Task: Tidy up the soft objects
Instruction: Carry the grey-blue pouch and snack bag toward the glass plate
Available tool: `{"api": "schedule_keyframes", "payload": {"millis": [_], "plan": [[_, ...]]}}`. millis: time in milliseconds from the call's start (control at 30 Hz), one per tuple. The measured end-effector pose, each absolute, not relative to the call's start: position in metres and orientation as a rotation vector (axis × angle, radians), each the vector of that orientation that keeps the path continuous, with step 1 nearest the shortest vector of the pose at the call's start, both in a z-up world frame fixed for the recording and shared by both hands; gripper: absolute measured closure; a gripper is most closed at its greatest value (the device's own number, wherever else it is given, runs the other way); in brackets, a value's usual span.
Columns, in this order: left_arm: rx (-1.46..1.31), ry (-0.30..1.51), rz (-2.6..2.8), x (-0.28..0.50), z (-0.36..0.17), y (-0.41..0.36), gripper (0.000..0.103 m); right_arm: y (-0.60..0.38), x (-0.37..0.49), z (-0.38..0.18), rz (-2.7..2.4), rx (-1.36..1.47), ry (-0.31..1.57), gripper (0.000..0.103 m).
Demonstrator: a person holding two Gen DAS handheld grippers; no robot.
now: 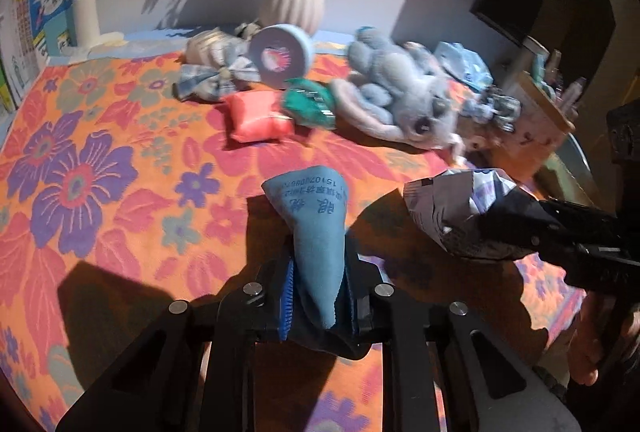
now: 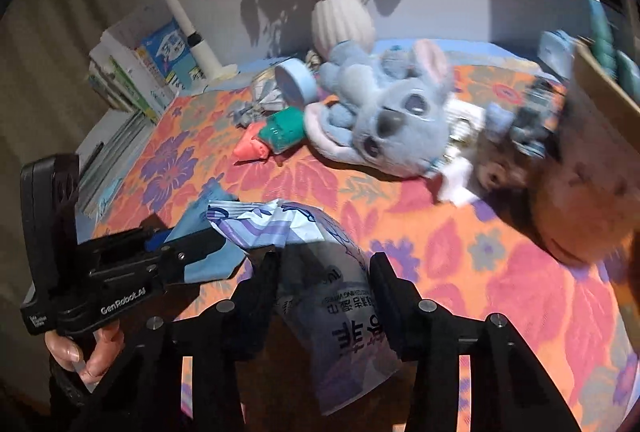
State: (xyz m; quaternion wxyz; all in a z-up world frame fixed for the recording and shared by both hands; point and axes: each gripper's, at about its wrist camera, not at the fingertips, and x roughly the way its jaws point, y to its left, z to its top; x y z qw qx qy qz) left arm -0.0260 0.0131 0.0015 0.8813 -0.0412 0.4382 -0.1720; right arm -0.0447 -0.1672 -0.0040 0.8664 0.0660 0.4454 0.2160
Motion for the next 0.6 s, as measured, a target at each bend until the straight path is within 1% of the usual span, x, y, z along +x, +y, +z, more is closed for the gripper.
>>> {"api": "schedule_keyframes", "payload": {"millis": [267,367,400,433,533,600], "plan": [[-0.059,0.884,-0.48,-0.046,0.02,-0.037,0.086,-0.217,-0.08,0.015,0.377,0.202,0.884,0.06],[-0.02,0.874,-0.525,-0.053,0.029,-0.066,0.086,-0.242,-0.092,0.024,0.335,0.225,0.853,0.062],[-0.007,0.871,-0.536,-0.055,0.032,-0.074,0.086,-0.251,-0.097,0.027,0.322,0.237,0.84,0.066],[0.006,0.866,-0.554,-0.058,0.035,-0.084,0.086,-0.259,-0.1,0.03,0.315,0.25,0.831,0.075],[0.035,0.851,-0.594,-0.064,0.043,-0.111,0.086,-0.283,-0.109,0.036,0.282,0.28,0.805,0.076],[0.06,0.85,-0.595,-0.065,0.045,-0.124,0.086,-0.294,-0.108,0.031,0.288,0.276,0.831,0.075]]}}
